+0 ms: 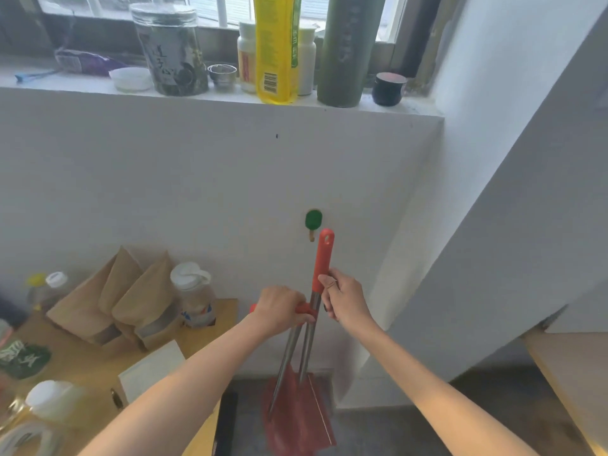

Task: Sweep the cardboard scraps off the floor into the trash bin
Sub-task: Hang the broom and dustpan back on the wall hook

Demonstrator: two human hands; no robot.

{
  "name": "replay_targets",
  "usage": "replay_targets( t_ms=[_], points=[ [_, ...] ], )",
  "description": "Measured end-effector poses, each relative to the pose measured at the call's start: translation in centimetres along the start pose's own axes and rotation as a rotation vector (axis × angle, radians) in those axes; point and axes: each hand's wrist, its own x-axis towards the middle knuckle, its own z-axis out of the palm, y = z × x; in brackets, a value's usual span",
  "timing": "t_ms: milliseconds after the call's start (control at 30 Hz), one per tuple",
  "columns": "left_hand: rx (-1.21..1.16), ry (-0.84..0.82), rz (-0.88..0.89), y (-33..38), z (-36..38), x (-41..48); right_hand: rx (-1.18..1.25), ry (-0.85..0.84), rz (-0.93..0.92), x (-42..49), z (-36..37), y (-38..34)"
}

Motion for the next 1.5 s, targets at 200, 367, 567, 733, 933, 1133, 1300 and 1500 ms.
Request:
replay_targets(
  t_ms=[200,367,567,733,933,1133,1300,1500],
  points=[
    [-0.025,-0.139,-0.041,-2.0,2.6,4.9,-0.038,-0.032,0.057,5.0,0.8,2.5],
    [-0.033,-0.219,-0.09,-3.4,4.6,8.0,-0.109,-0.096,0.082,8.4,1.0,3.9],
    [-0.078,-0.313,-0.16,-4.2,6.6,10.5,-0.256,-0.152,0.128,11.2,1.2,5.8],
    [-0.081,-0.372,-0.183,-4.4,7.7,11.5,-0.315,-0.229,0.151,12.3,1.3,6.4],
    [-0.063,-0.403,-0.157,-4.4,8.8,12.1,-0.331,-0.24,0.162,12.4,1.4,7.2],
    [-0.077,-0.405,-0.104,-4.3,8.0,13.2,-0.33,-0.181,0.146,13.0,0.6,7.6],
    [-0.079,-0.431,-0.103,-4.5,8.1,13.6,-0.312,-0.177,0.153,13.2,0.8,8.0],
    [-0.093,-0.455,-0.122,-5.4,8.4,14.3,-0.292,-0.152,0.186,13.8,2.0,8.4]
  ],
)
